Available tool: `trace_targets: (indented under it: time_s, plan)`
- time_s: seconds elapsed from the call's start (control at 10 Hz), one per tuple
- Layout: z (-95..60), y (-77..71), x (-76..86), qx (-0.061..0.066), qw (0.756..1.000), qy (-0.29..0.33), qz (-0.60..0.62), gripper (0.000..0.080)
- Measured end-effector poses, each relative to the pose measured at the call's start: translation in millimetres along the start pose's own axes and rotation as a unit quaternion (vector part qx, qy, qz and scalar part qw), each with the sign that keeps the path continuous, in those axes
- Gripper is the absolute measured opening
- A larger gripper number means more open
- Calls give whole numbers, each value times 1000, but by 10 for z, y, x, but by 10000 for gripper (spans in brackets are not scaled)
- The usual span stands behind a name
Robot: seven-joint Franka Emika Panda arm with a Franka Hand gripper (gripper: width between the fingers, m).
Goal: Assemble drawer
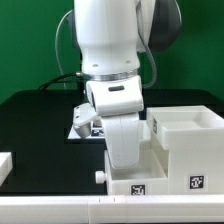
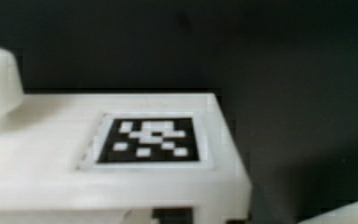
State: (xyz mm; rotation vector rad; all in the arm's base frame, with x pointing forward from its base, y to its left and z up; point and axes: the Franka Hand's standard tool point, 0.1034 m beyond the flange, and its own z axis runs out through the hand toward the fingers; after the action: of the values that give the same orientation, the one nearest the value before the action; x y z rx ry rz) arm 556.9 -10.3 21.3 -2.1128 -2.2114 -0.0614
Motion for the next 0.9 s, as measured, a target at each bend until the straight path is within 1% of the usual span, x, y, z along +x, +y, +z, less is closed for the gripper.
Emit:
trace_targets:
  time_s: [0.3, 0.5, 0.6, 0.7, 0.9]
  plan:
    - [-10, 17, 53, -1, 1000, 0, 25, 41]
    - [20, -20, 74, 2, 1000, 1, 29, 41]
    - [32, -34, 73, -3, 1000, 1, 30, 41]
    - [47, -54, 56, -1, 1000, 1, 20, 41]
    - [47, -59, -10, -2, 1000, 0, -7, 41]
